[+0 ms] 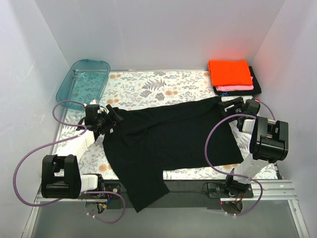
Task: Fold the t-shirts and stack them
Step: Fold the tshirt
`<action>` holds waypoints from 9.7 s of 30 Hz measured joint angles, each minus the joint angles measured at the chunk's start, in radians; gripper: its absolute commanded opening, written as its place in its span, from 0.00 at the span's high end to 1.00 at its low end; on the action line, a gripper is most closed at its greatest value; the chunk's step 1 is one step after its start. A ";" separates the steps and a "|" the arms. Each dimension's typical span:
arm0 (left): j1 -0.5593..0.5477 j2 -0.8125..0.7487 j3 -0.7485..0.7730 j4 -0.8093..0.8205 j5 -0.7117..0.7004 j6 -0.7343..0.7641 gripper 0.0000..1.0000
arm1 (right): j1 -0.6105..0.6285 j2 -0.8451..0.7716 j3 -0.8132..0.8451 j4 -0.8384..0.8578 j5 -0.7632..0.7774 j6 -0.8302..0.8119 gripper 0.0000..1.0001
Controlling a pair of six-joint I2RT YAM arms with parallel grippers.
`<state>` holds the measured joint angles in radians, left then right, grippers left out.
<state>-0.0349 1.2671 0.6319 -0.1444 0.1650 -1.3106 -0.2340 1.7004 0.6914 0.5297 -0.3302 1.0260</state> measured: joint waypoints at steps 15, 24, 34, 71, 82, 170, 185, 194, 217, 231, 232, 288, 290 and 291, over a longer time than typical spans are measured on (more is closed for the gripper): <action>0.000 0.004 0.000 0.010 0.008 0.013 0.16 | 0.084 0.003 0.224 -0.273 0.108 -0.704 0.56; 0.000 0.016 0.001 0.002 0.010 0.013 0.16 | 0.180 0.036 0.282 -0.392 0.231 -1.007 0.58; 0.000 0.033 0.001 -0.006 0.015 0.013 0.16 | 0.204 0.123 0.338 -0.438 0.281 -1.099 0.58; 0.000 0.028 0.003 -0.044 -0.037 0.012 0.16 | 0.301 0.069 0.357 -0.658 0.587 -1.186 0.68; 0.000 -0.030 0.003 -0.061 -0.034 0.011 0.16 | 0.293 -0.021 0.326 -0.754 0.589 -1.065 0.39; -0.137 -0.094 0.016 -0.304 -0.073 -0.103 1.00 | 0.038 0.089 0.036 0.080 0.099 0.037 0.99; -0.116 -0.092 0.030 -0.317 -0.079 -0.107 1.00 | 0.027 0.081 0.024 0.079 0.077 -0.041 0.99; -0.116 -0.092 -0.018 -0.311 -0.091 -0.117 0.99 | 0.013 0.086 0.000 0.036 0.061 -0.126 0.83; -0.052 0.072 0.169 -0.201 -0.212 -0.078 0.34 | 0.050 -0.099 0.220 -0.401 0.154 -0.560 0.39; -0.027 0.427 0.408 -0.079 -0.214 -0.062 0.46 | 0.138 0.124 0.316 -0.400 0.098 -0.608 0.41; -0.027 0.437 0.417 -0.075 -0.214 -0.062 0.46 | 0.138 0.135 0.320 -0.401 0.098 -0.611 0.41; 0.114 0.409 0.305 0.182 -0.096 -0.108 0.35 | 0.047 0.127 0.307 -0.382 0.024 -0.557 0.40; 0.087 0.342 0.296 0.150 -0.101 -0.098 0.33 | 0.060 0.100 0.307 -0.398 0.023 -0.559 0.40; 0.073 0.304 0.289 0.135 -0.103 -0.094 0.33 | 0.071 0.083 0.307 -0.404 0.021 -0.559 0.40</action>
<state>0.0380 1.5715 0.9211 -0.0090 0.0624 -1.4044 -0.1631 1.7832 0.9981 0.1257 -0.3088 0.4671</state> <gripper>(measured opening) 0.659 0.600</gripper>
